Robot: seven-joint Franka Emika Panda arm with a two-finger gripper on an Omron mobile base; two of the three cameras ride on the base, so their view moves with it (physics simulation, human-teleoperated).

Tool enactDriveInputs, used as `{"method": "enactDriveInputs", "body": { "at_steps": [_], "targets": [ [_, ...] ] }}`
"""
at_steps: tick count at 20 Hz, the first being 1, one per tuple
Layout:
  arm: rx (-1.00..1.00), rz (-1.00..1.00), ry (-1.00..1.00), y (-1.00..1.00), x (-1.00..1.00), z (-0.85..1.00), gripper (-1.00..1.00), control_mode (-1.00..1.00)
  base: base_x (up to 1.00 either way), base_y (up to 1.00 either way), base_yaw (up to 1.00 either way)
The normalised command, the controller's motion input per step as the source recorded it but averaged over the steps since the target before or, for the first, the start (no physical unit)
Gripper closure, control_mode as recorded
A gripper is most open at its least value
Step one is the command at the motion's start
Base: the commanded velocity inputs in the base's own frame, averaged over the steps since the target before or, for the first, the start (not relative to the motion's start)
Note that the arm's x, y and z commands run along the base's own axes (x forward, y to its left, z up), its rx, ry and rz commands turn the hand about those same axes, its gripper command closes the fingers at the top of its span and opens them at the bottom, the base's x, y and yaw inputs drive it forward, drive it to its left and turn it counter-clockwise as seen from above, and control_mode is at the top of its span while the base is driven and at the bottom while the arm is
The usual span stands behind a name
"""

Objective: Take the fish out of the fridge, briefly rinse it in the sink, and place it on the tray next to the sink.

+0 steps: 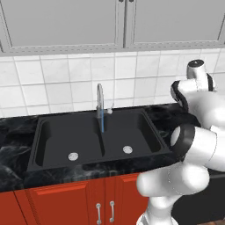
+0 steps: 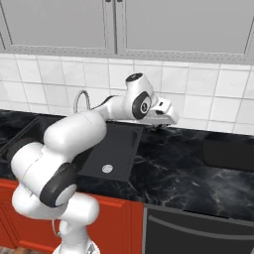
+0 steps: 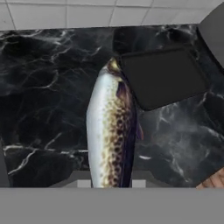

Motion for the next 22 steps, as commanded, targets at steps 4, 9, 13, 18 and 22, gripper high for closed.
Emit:
{"method": "enactDriveInputs", "body": {
  "at_steps": [4,9,13,18,22],
  "targets": [
    [0.21,0.17,0.01,-1.0,0.01,-0.76,1.0,-1.0,0.0,0.0,0.0],
    [0.1,0.07,0.01,-0.54,0.02,-0.27,1.0,-1.0,0.0,0.0,0.0],
    [0.0,0.0,0.0,-0.63,0.0,-0.39,1.0,-1.0,0.0,0.0,0.0],
    [0.0,0.0,0.0,-0.85,0.08,-0.45,1.0,-1.0,0.0,0.0,0.0],
    [0.0,0.0,0.0,-1.0,0.43,-0.02,1.0,-1.0,0.0,0.0,0.0]
  ]
}}
